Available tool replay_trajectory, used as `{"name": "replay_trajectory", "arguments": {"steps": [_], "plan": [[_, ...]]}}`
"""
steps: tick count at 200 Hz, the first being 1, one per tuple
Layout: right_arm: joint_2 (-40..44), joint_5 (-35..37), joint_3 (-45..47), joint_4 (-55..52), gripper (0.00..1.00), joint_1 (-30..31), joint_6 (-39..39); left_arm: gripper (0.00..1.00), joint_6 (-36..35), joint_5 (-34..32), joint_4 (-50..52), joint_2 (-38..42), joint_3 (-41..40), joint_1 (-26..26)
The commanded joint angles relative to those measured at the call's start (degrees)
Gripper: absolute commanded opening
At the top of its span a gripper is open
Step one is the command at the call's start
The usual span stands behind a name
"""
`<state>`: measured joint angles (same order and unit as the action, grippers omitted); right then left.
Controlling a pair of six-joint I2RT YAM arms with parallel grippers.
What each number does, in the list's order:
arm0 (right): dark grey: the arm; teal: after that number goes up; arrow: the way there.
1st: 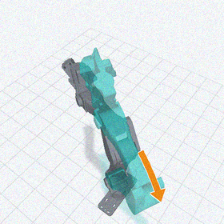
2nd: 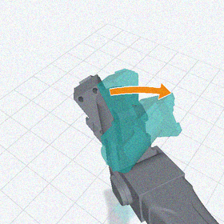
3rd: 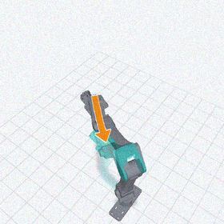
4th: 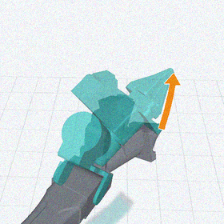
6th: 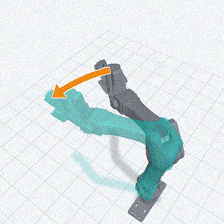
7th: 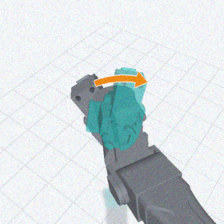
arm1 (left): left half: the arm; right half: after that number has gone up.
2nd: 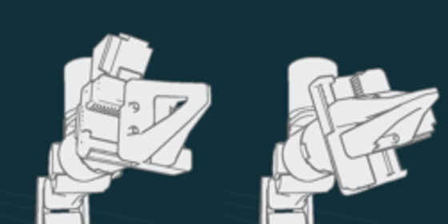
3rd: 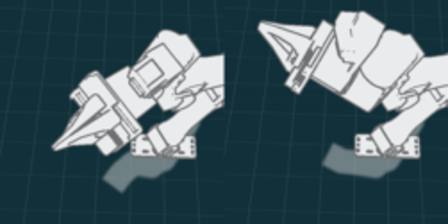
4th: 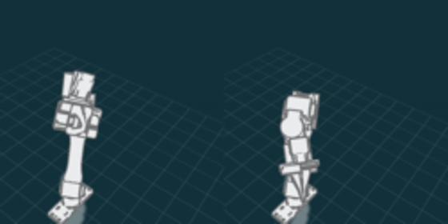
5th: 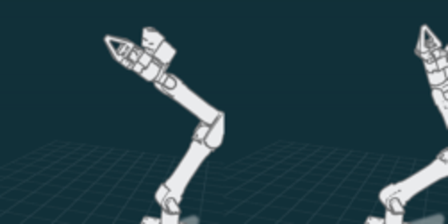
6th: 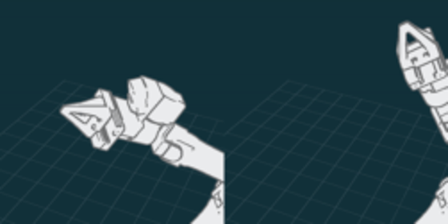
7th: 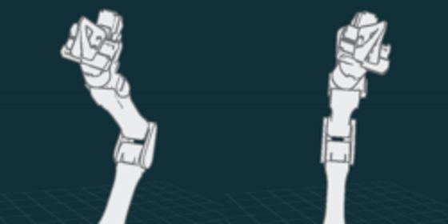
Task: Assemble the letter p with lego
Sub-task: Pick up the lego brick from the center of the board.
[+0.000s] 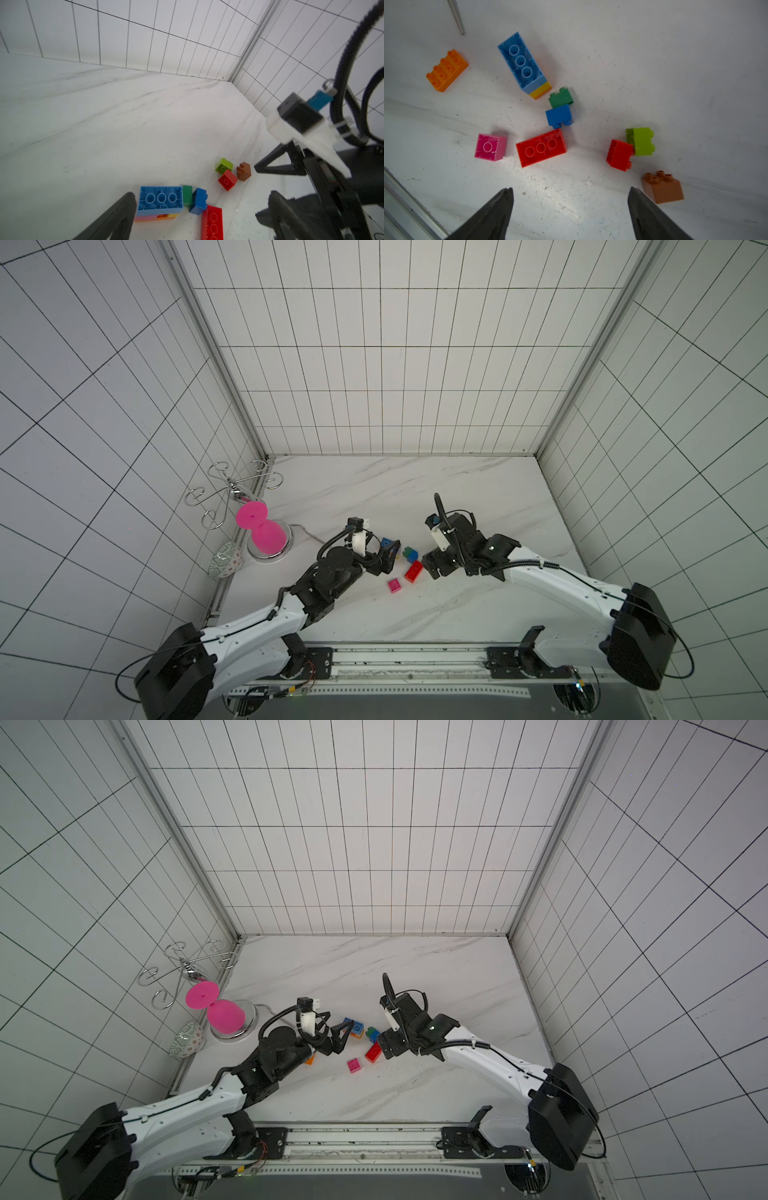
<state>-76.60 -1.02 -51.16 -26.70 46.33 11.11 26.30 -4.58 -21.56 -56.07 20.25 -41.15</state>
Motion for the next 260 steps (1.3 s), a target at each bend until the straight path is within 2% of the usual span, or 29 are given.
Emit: {"name": "replay_trajectory", "arguments": {"steps": [1, 31, 73, 86, 121, 191, 225, 260], "plan": [[-4.1, 0.8, -1.4, 1.9, 0.87, 4.3, 3.8, 0.98, 7.5, 4.4, -2.6, 2.2, -4.0, 7.1], [-10.6, 1.1, -5.3, 2.4, 0.81, 8.9, 7.2, 0.98, 11.7, 6.8, -4.1, 4.0, -7.1, 14.4], [-17.0, 2.3, -10.1, 2.5, 0.72, 13.8, 10.4, 0.98, 13.5, 7.2, -2.5, 4.0, -7.5, 18.3], [-18.6, 2.5, -11.3, 2.5, 0.71, 14.5, 10.7, 0.98, 13.6, 7.4, -2.7, 3.9, -7.5, 18.6], [-22.4, 2.6, -14.1, 2.1, 0.59, 15.7, 11.4, 0.98, 13.7, 7.5, -2.8, 3.5, -7.5, 18.7], [-27.4, 4.8, -16.9, -0.5, 0.57, 16.6, 12.7, 0.98, 13.8, 7.6, -2.8, 3.8, -7.5, 18.8], [-28.7, 5.1, -17.2, -1.2, 0.48, 16.7, 12.9, 0.98, 13.9, 7.7, -2.8, 4.0, -7.6, 18.8], [-29.0, 5.3, -17.1, -1.4, 0.46, 16.8, 13.2, 0.98, 13.9, 7.7, -2.8, 4.3, -7.6, 18.8]]}}
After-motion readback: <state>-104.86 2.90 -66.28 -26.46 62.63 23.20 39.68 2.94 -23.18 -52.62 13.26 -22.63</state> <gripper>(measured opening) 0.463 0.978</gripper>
